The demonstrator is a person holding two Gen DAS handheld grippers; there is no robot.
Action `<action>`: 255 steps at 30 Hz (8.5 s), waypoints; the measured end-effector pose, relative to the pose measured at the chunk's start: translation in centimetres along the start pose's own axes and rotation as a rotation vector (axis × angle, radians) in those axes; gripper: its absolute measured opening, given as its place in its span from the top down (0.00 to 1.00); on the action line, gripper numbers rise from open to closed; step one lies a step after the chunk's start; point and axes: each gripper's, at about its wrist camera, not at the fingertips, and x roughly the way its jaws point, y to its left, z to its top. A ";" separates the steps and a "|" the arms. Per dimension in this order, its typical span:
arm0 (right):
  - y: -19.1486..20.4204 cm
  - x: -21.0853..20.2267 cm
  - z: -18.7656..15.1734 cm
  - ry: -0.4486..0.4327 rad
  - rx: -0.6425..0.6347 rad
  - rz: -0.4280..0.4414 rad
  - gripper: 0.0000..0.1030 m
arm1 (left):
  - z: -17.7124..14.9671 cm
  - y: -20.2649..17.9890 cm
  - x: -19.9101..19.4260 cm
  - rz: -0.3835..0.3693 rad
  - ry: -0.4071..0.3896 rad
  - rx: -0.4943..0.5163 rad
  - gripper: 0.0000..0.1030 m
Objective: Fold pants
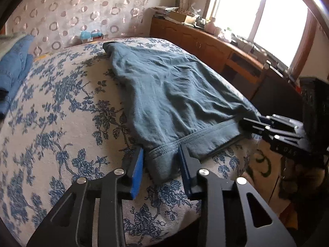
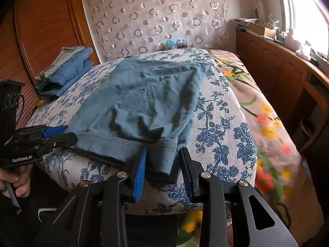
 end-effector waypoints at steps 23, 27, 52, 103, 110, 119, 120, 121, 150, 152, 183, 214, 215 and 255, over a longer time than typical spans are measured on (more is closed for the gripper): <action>3.2 -6.4 7.1 -0.202 -0.073 0.177 0.86 | 5.9 0.7 -12.9 -0.020 -0.310 0.017 0.87; 4.6 -8.9 10.0 -0.278 -0.122 0.193 0.86 | 7.3 0.9 -16.7 0.003 -0.395 0.034 0.87; 9.0 -6.8 22.0 -0.340 -0.263 0.223 0.86 | 13.4 9.2 -16.9 0.125 -0.458 -0.003 0.87; 11.3 -4.0 26.5 -0.166 -0.238 0.233 0.90 | 8.4 9.1 -15.8 0.176 -0.350 0.025 0.87; 11.5 -5.5 23.9 -0.124 -0.228 0.251 0.90 | 3.8 8.0 -16.2 0.153 -0.306 0.013 0.87; 11.3 -6.3 21.5 -0.059 -0.200 0.282 0.90 | -2.1 7.4 -15.7 0.133 -0.230 -0.013 0.87; 11.3 -6.3 21.5 -0.049 -0.198 0.285 0.90 | -2.7 7.4 -15.6 0.127 -0.217 -0.018 0.87; 11.4 -6.2 21.3 -0.040 -0.198 0.286 0.90 | -3.0 7.3 -15.5 0.124 -0.211 -0.020 0.87; 10.0 -3.9 22.3 -0.068 -0.162 0.272 0.90 | -1.7 7.7 -14.5 0.104 -0.223 -0.044 0.87; 10.0 -3.2 22.6 -0.081 -0.153 0.273 0.90 | -0.7 8.1 -14.3 0.100 -0.241 -0.049 0.87; 10.4 6.5 27.1 -0.050 -0.124 0.183 0.77 | 2.9 12.1 -9.5 0.158 -0.246 -0.108 0.41; 7.2 5.2 22.4 -0.016 -0.120 0.131 0.92 | -1.4 14.0 -4.5 0.201 -0.057 -0.125 0.52; 6.8 4.8 22.5 -0.034 -0.104 0.117 0.93 | -1.5 14.0 -4.4 0.196 -0.055 -0.126 0.52; 6.5 1.1 19.6 -0.031 -0.161 0.160 0.78 | -2.6 10.9 -6.7 0.146 -0.036 -0.054 0.72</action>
